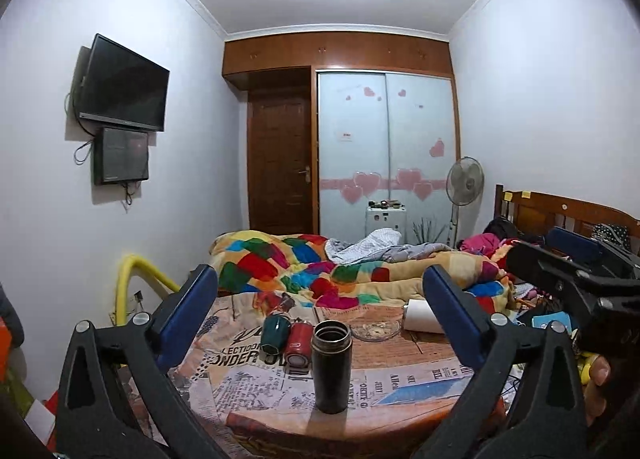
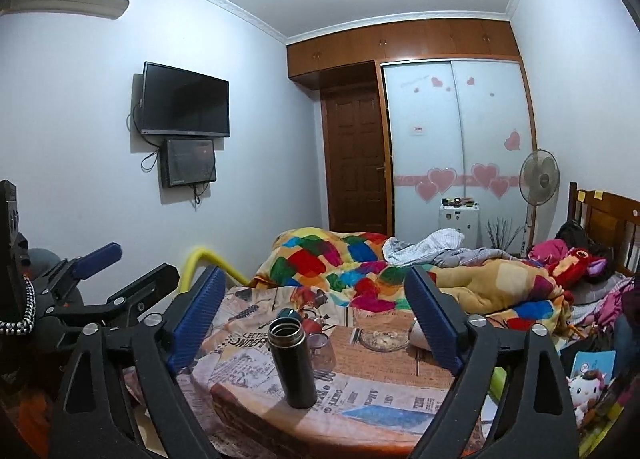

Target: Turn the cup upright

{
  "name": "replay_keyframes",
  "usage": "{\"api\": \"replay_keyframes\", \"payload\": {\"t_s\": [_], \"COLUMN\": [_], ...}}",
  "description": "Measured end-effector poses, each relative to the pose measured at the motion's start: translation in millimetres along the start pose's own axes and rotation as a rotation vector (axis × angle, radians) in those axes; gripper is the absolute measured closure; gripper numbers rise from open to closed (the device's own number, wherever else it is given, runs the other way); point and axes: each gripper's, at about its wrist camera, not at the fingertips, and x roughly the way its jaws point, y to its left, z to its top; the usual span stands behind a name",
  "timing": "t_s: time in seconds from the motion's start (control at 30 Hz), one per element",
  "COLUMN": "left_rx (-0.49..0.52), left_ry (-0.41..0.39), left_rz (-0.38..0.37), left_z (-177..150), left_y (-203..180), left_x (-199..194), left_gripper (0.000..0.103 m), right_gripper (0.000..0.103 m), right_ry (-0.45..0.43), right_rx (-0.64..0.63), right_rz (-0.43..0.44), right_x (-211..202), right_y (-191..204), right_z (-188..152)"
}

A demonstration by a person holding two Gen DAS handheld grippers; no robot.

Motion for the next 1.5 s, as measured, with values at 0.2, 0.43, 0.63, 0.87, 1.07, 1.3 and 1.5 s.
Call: {"api": "replay_keyframes", "payload": {"t_s": [0.2,0.43,0.63,0.87,1.07,1.3,1.5], "left_rx": [-0.027,-0.037,-0.04,-0.043,-0.045,-0.047,-0.048], "left_ry": [0.018,0.026,0.032,0.038,0.044,0.045,0.046], "left_rz": [0.018,0.025,0.026,0.023,0.017,0.013,0.011], "left_z": [-8,-10,-11,-12,-12,-12,-12], "left_y": [6,8,7,7,7,8,8], "left_x": [-4,-7,-4,-1,2,3,3], "left_gripper": [0.0,0.0,0.0,0.0,0.0,0.0,0.0], "right_gripper": [0.0,0.0,0.0,0.0,0.0,0.0,0.0], "right_ry": [0.022,0.034,0.041,0.055,0.06,0.061,0.06], "right_rx": [-0.013,-0.022,-0.031,-0.029,-0.03,-0.026,-0.025], "right_rz": [-0.027,-0.027,-0.029,-0.03,-0.032,-0.037,-0.036], "right_x": [-3,-9,-11,-9,-8,-7,-8], "right_y": [4,5,8,9,10,9,9], "right_z": [-7,-10,-12,-12,-11,-12,-11]}}
